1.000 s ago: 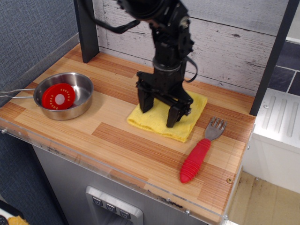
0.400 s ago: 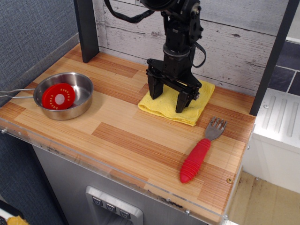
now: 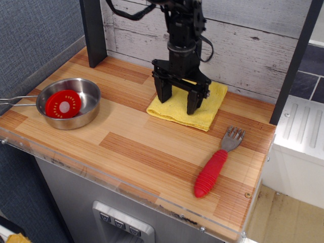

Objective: Move the cloth to the far edge of the counter.

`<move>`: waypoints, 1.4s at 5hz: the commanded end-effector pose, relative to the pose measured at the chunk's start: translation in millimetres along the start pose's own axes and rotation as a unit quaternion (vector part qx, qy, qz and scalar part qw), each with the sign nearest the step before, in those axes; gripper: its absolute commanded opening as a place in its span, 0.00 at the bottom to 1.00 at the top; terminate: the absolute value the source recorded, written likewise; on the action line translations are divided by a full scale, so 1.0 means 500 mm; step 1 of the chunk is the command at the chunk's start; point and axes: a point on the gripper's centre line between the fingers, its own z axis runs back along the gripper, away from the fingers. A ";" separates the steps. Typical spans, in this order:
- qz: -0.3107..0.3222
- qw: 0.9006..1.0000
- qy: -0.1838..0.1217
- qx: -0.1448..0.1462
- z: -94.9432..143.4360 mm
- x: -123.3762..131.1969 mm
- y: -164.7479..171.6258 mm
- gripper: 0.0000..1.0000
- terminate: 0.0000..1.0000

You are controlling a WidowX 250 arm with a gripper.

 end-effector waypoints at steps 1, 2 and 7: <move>-0.013 0.996 -0.084 -0.023 0.149 0.058 -0.003 1.00 0.00; -0.020 0.995 -0.092 -0.028 0.183 0.050 -0.005 1.00 0.00; 0.014 0.999 -0.043 0.020 0.235 -0.160 0.050 1.00 0.00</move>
